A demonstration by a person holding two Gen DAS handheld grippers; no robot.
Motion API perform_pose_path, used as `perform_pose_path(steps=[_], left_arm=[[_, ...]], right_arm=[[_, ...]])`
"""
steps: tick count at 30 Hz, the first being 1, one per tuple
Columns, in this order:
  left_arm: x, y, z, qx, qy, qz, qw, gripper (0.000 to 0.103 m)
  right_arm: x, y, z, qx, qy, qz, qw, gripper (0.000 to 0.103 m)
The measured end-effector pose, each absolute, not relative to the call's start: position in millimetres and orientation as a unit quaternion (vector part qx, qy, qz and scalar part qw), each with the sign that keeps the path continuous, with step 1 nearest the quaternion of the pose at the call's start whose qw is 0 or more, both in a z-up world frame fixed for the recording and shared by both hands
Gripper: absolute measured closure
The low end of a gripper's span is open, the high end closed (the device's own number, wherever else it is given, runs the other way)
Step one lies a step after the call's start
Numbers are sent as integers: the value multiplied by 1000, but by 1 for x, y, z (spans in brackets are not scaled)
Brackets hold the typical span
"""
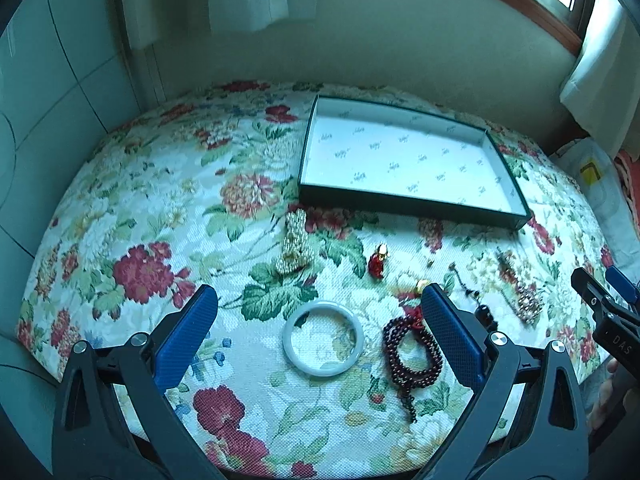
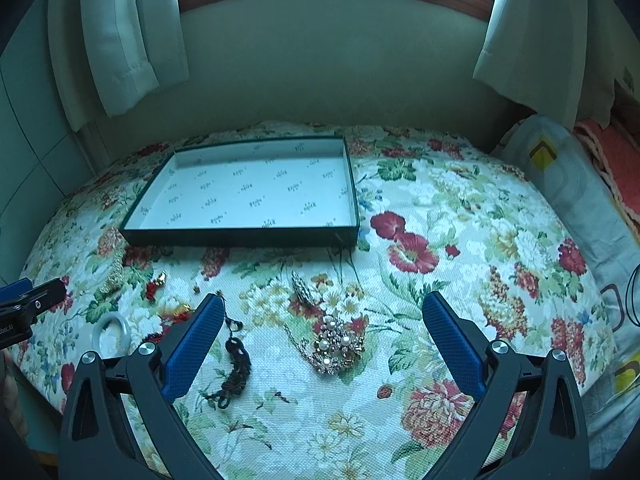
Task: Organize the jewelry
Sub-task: 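Move the left tool over the white jade bangle while the right tool approaches the pearl brooch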
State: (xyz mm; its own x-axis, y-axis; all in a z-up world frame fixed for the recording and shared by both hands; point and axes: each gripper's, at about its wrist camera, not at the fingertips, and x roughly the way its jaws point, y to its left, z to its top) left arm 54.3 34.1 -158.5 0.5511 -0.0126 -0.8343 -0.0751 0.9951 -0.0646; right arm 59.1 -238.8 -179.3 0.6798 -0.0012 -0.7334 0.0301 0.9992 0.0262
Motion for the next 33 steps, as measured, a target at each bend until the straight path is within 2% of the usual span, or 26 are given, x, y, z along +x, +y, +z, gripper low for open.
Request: perform_pose_path(steps=[8,10,11,12,23,29,33], left_arm=[[56,41,-205,-50,509,17,859,10],[57,41,-209,-47,511,18,858,10],[57,40,-210,-45,512,19,858,10],[57,39,-211,-43,513,19,857,10],[61,35,-221,-35,520,17,853,10],[60,34,-224,-30,521,19,853,10],[60,33,-226,-29,524,17,851,10]], right_arm=[[69,-242,-220,33,436,14,899,7],[73,-241,-225,29,441,18,897,19],[75,-240,-228,30,445,20,895,34],[77,-241,-232,34,451,22,892,38],[86,-249,-254,42,469,8,882,38],[87,-246,-261,34,473,10,881,58],[86,-246,-261,36,471,13,881,60]])
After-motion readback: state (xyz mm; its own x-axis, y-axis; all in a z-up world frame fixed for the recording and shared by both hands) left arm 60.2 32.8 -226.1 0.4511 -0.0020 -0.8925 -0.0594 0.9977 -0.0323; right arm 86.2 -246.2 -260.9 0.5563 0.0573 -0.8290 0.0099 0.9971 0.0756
